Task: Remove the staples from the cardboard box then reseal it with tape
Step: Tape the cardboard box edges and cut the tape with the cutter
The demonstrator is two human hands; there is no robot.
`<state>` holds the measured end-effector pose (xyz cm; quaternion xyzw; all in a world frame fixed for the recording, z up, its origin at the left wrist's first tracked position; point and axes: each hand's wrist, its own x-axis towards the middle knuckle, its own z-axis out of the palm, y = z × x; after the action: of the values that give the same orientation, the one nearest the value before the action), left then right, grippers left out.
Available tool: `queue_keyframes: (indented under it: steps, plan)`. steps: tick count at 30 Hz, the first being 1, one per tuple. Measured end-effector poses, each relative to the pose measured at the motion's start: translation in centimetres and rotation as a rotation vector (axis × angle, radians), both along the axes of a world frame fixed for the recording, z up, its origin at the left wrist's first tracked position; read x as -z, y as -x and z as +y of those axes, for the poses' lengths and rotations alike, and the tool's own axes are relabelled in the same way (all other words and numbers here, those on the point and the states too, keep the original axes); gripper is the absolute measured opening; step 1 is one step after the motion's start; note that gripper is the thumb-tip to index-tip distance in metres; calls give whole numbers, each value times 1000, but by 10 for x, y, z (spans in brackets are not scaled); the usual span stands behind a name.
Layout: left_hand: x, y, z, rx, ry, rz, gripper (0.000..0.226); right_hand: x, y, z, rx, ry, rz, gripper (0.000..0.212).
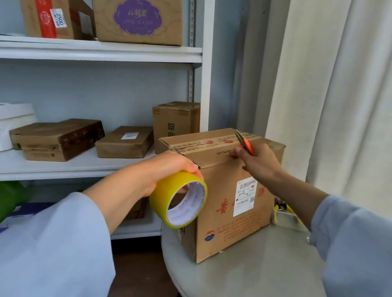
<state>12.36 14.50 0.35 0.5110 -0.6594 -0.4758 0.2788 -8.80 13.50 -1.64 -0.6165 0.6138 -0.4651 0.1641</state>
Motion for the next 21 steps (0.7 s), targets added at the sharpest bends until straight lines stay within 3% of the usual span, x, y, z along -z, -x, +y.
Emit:
queue_keyframes:
  steps: [4,6,10,12,17,21]
  plan:
    - [-12,-5,-3,-59,175,-65,28,-4,-8,9,144,172,129,21]
    - [-11,-3,-6,-16,284,-171,26,-4,-18,12,60,159,154,22]
    - [2,12,-8,186,403,-470,21,16,-36,12,-108,-57,120,66]
    - [3,13,-6,185,399,-415,20,19,-33,11,-82,-23,126,73]
    - [4,22,4,208,336,-246,21,10,-4,18,-84,-105,191,69]
    - [9,40,12,307,350,-191,20,-1,21,24,-67,-115,225,41]
